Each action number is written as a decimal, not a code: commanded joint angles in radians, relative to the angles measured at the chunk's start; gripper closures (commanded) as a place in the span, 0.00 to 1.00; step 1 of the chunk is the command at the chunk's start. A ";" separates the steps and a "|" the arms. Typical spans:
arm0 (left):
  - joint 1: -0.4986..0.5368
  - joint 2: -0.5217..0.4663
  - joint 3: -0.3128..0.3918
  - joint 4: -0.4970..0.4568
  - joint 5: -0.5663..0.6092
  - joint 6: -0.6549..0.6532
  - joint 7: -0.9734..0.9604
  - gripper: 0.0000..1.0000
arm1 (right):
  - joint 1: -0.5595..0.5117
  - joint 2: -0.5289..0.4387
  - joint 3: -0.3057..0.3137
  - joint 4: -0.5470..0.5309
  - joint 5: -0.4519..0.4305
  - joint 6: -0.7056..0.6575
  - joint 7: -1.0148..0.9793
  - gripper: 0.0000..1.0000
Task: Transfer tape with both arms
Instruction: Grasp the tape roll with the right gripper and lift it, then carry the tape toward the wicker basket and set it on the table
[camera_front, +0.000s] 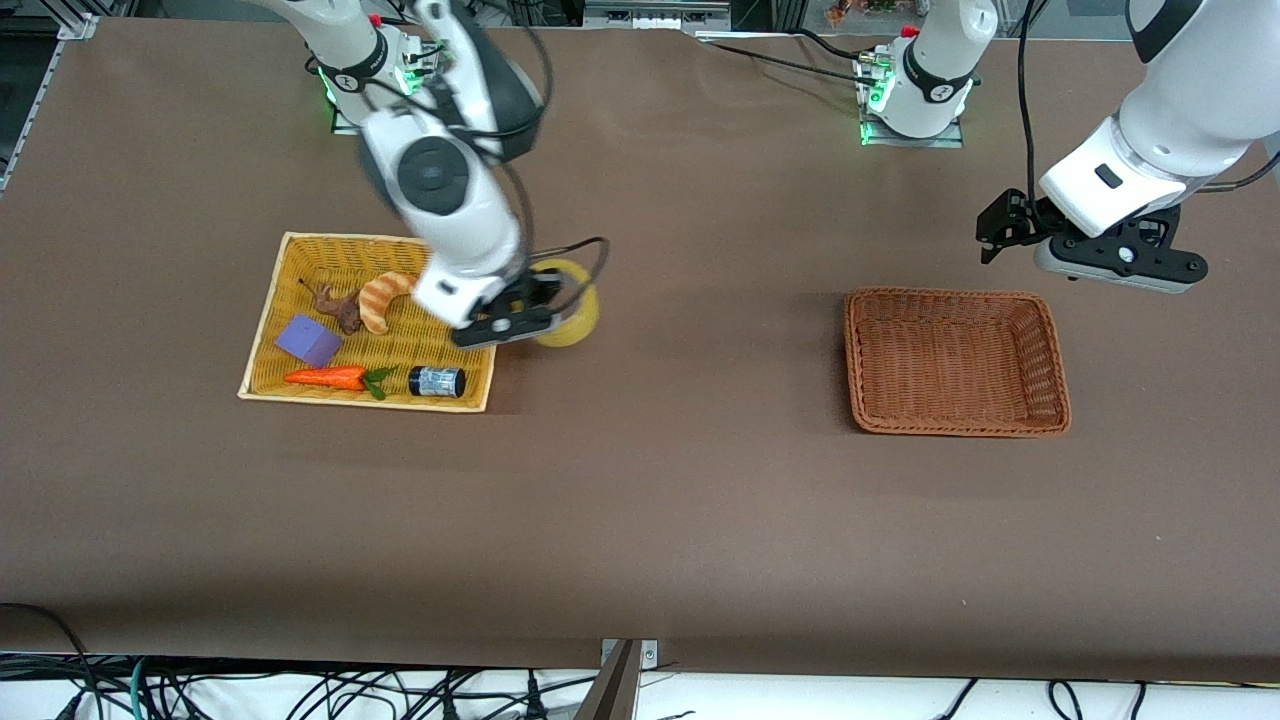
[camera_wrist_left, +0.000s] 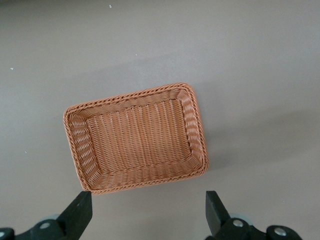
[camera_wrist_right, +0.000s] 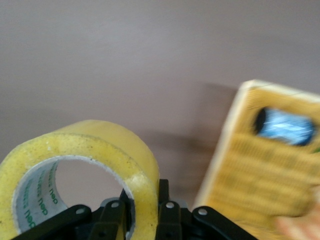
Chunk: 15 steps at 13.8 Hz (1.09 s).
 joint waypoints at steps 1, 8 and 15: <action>0.005 -0.009 -0.005 0.003 0.015 -0.008 0.017 0.00 | 0.101 0.194 -0.008 0.246 0.005 -0.021 0.186 1.00; 0.004 -0.009 -0.006 0.022 0.012 -0.009 0.001 0.00 | 0.270 0.446 -0.012 0.368 -0.006 0.246 0.520 1.00; 0.005 -0.007 -0.003 0.023 0.005 -0.009 0.013 0.00 | 0.279 0.478 -0.017 0.364 -0.018 0.255 0.529 0.70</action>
